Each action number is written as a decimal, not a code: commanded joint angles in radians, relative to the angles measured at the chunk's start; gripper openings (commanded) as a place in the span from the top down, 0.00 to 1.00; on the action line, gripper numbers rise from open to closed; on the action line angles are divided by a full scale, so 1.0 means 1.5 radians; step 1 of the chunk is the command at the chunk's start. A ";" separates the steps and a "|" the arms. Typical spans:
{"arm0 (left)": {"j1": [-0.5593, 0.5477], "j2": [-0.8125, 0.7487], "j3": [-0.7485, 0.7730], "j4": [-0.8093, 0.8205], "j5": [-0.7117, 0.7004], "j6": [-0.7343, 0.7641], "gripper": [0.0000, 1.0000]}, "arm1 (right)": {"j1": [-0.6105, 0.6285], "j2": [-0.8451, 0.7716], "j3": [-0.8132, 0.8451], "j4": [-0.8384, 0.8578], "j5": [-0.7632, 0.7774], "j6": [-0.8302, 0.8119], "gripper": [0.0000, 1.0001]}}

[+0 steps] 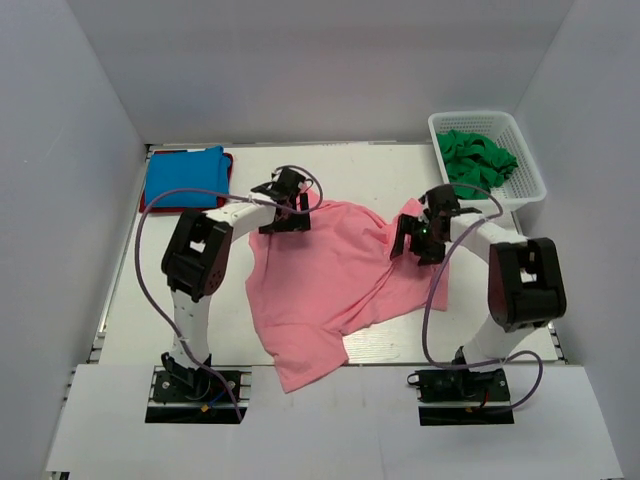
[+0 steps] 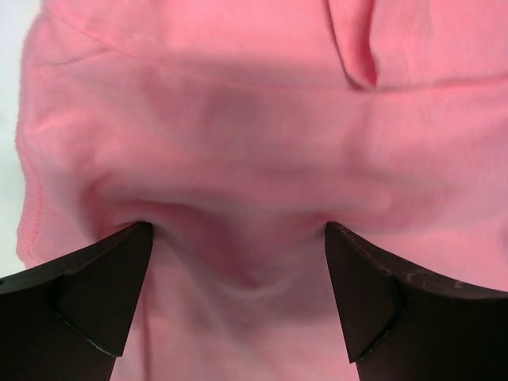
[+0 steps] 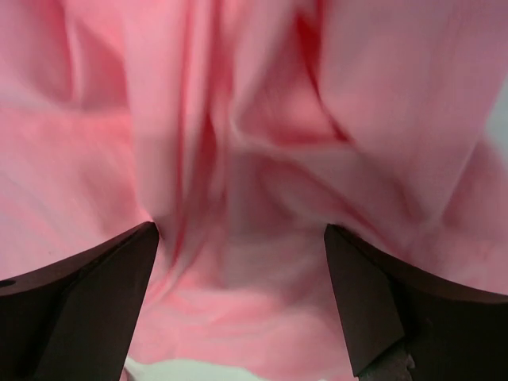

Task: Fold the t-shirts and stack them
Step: Flatten out the tshirt

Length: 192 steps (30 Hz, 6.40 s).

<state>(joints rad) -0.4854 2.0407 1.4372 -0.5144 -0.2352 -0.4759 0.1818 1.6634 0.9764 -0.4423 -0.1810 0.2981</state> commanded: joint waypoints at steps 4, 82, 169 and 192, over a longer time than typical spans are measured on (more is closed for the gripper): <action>0.052 0.110 0.098 0.006 -0.039 -0.009 0.01 | 0.014 0.135 0.139 0.058 0.019 0.003 0.09; -0.141 -0.339 -0.505 -0.098 0.062 -0.215 0.73 | 0.022 -0.090 -0.031 -0.051 0.210 0.157 0.13; -0.132 -0.591 0.383 0.223 -0.432 0.430 1.00 | 0.022 -0.449 0.486 0.004 0.474 -0.194 1.00; -0.125 -0.587 0.434 0.096 -0.246 0.322 1.00 | 0.026 -0.533 0.525 0.041 0.494 -0.273 1.00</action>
<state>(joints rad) -0.6815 1.1496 2.1017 -0.3885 -0.5350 -0.0078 0.2184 0.8566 1.7702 -0.4671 0.2623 -0.0849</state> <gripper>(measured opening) 0.008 0.005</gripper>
